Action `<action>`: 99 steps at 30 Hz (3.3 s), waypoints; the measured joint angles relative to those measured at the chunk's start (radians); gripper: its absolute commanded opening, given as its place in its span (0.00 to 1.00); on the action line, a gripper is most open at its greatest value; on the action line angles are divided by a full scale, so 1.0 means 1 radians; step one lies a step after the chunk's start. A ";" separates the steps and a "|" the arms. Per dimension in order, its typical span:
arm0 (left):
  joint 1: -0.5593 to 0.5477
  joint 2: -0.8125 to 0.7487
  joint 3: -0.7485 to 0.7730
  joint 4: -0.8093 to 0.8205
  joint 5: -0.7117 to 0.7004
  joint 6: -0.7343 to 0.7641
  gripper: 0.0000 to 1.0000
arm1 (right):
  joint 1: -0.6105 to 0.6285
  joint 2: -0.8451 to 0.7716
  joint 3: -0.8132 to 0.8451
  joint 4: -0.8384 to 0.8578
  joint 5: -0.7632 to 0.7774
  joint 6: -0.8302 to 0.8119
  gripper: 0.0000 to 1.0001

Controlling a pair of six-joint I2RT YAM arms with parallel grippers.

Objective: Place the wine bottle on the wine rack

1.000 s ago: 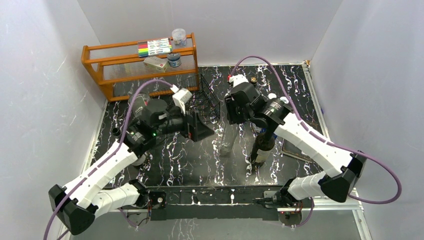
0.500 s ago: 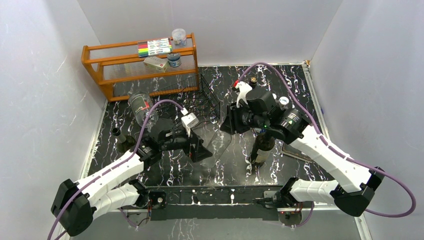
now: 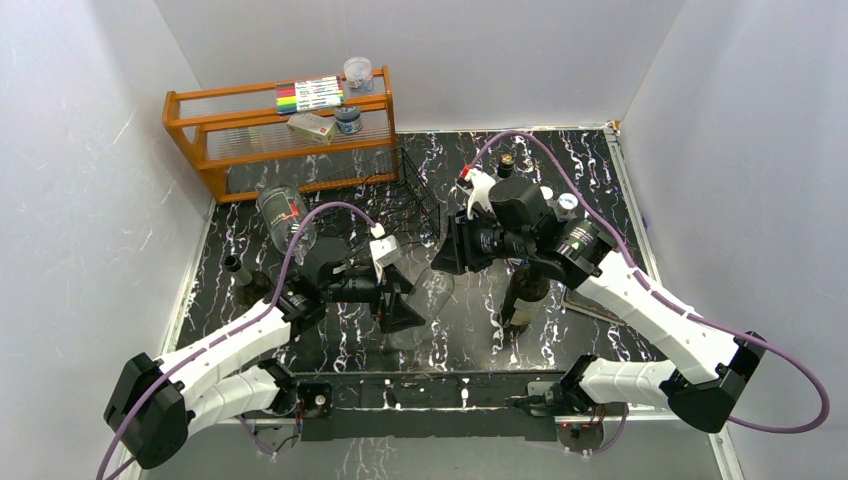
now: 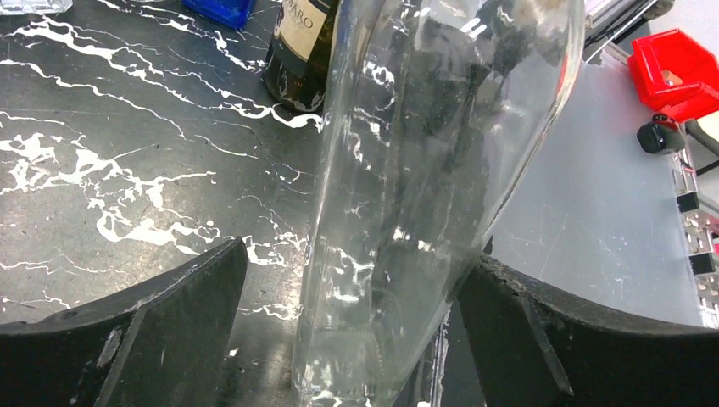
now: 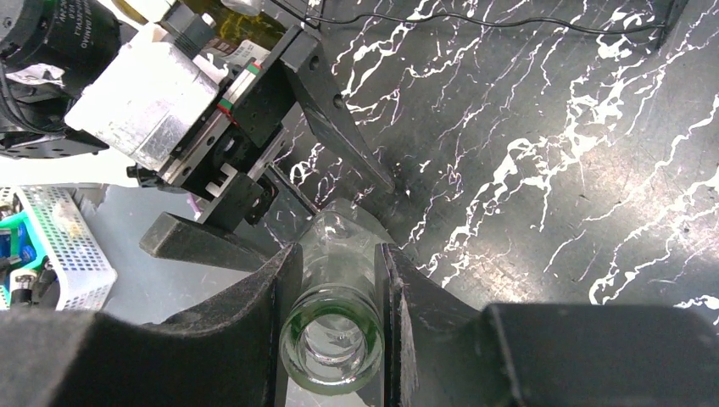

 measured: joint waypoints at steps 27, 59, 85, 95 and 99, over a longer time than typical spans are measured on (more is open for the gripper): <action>-0.006 -0.048 0.138 -0.112 -0.330 0.706 0.21 | -0.004 0.009 0.056 -0.051 -0.010 -0.078 0.84; -0.060 0.008 0.234 -0.145 -0.483 1.471 0.20 | 0.003 0.230 0.180 -0.129 0.011 -0.204 0.75; -0.071 0.048 0.287 -0.212 -0.581 1.191 0.98 | 0.012 0.100 0.010 -0.046 0.124 -0.191 0.00; -0.071 0.004 0.353 -0.232 -0.607 0.964 0.98 | 0.012 0.051 -0.013 -0.044 0.158 -0.183 0.00; -0.070 -0.070 0.449 -0.266 -0.645 0.781 0.98 | 0.012 0.042 -0.048 -0.046 0.156 -0.168 0.00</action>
